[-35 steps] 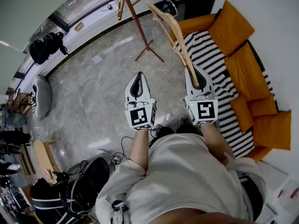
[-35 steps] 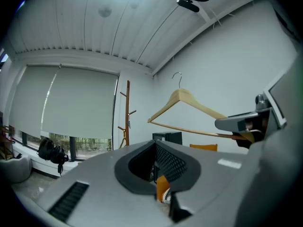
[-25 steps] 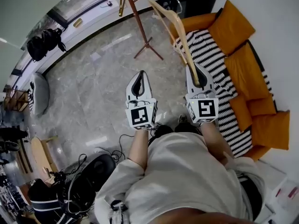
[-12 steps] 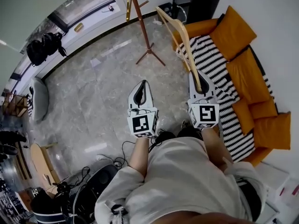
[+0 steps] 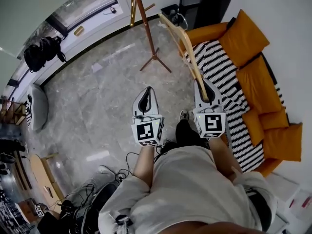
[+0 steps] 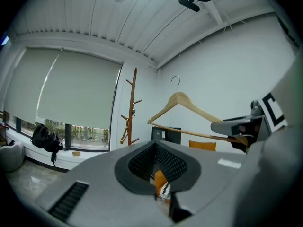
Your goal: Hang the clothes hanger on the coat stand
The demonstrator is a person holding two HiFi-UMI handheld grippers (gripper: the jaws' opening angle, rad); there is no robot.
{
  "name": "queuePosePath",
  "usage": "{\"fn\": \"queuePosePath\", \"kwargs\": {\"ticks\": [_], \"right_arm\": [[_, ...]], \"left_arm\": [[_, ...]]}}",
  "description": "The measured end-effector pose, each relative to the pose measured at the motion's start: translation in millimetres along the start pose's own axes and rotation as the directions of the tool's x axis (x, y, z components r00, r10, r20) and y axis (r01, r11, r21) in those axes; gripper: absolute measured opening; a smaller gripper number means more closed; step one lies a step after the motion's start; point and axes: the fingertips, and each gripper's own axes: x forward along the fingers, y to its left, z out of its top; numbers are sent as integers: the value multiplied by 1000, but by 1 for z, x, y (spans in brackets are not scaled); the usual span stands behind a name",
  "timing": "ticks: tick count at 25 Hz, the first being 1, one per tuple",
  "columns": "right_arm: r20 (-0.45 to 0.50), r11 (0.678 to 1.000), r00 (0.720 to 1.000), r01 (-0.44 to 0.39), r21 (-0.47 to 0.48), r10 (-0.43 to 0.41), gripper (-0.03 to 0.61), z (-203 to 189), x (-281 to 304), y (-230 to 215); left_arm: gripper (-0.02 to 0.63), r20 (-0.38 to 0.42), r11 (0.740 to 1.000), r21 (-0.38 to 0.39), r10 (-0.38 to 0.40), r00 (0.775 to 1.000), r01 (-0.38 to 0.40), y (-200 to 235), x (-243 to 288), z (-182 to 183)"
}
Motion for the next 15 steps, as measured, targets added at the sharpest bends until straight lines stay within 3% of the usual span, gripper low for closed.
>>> {"fn": "queuePosePath", "kwargs": {"ticks": [10,15], "right_arm": [[-17,999,1000,-19,33,20,46,-9,88,-61],[-22,998,999,-32,52,33,46,-15,120,-98]], "left_arm": [[9,-1,999,39,17,1000,-17,1,107,14],[9,-53,999,27,19,998,-18,-15,151,15]]}}
